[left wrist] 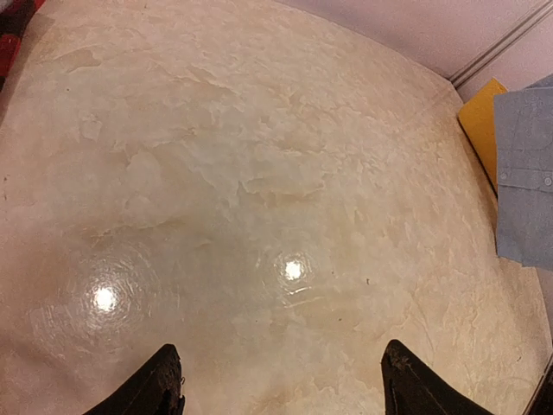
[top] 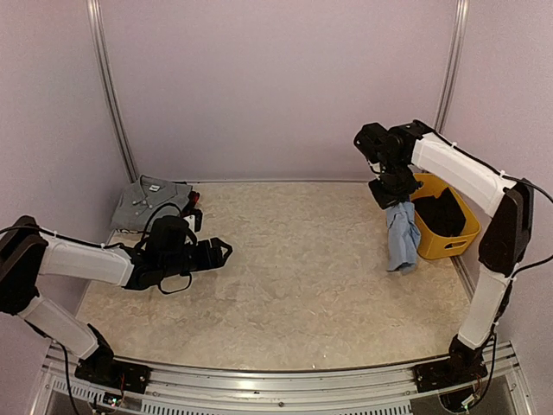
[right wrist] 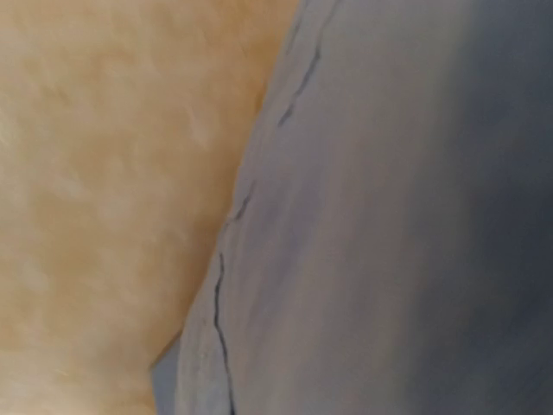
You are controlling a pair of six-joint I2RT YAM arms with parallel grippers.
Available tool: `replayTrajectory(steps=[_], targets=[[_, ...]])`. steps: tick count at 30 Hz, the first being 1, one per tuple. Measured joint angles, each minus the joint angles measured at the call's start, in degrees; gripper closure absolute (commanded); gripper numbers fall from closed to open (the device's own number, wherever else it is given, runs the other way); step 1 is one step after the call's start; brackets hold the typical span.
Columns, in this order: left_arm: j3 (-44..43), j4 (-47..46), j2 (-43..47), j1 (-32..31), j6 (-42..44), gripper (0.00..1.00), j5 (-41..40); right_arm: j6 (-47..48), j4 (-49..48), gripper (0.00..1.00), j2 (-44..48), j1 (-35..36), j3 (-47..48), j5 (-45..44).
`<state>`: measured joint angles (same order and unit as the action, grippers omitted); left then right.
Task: Fold and stack the long sleeve shirts
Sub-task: Turn over the square-folded shirt at the center of the board.
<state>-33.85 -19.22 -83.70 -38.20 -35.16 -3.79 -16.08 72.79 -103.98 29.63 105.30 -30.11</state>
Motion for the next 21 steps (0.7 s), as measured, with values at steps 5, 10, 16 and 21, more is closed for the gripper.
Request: replayTrajectory(steps=[5, 10, 16, 21], targets=[[0.0, 2.1, 1.6, 0.2, 0.9, 0.25, -1.7, -1.0, 3.4, 1.0, -9.2, 5.2, 0.1, -6.1], [0.0, 3.3, 2.3, 0.5, 1.2, 0.25, -2.8, -1.6, 4.4, 1.0, -17.1, 10.8, 1.3, -7.0], [0.0, 4.2, 2.4, 0.6, 1.4, 0.25, -3.2, -1.8, 5.3, 1.0, -23.3, 17.7, 7.3, -5.4], [0.0, 4.6, 2.4, 0.7, 1.4, 0.25, -3.4, -1.7, 5.3, 0.98, -25.7, 21.5, 12.1, -3.3]])
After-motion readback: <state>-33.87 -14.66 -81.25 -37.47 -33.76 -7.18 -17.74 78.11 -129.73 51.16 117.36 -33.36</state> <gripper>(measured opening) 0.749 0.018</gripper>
